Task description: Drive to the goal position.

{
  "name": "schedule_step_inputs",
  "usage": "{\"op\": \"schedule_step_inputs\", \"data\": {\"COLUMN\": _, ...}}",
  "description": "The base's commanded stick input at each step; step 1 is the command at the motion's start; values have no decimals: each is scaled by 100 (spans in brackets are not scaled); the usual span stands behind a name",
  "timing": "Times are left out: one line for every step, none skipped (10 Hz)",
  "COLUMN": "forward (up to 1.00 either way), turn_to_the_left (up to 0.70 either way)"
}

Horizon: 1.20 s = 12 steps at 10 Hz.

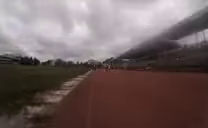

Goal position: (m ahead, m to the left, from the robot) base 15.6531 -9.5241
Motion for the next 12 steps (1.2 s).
{"op": "schedule_step_inputs", "data": {"forward": 70, "turn_to_the_left": 0}}
{"op": "schedule_step_inputs", "data": {"forward": 70, "turn_to_the_left": 0}}
{"op": "schedule_step_inputs", "data": {"forward": 70, "turn_to_the_left": 0}}
{"op": "schedule_step_inputs", "data": {"forward": 70, "turn_to_the_left": 0}}
{"op": "schedule_step_inputs", "data": {"forward": 70, "turn_to_the_left": 35}}
{"op": "schedule_step_inputs", "data": {"forward": 70, "turn_to_the_left": 34}}
{"op": "schedule_step_inputs", "data": {"forward": 70, "turn_to_the_left": 14}}
{"op": "schedule_step_inputs", "data": {"forward": 70, "turn_to_the_left": 0}}
{"op": "schedule_step_inputs", "data": {"forward": 70, "turn_to_the_left": 0}}
{"op": "schedule_step_inputs", "data": {"forward": 70, "turn_to_the_left": 0}}
{"op": "schedule_step_inputs", "data": {"forward": 70, "turn_to_the_left": 0}}
{"op": "schedule_step_inputs", "data": {"forward": 70, "turn_to_the_left": 0}}
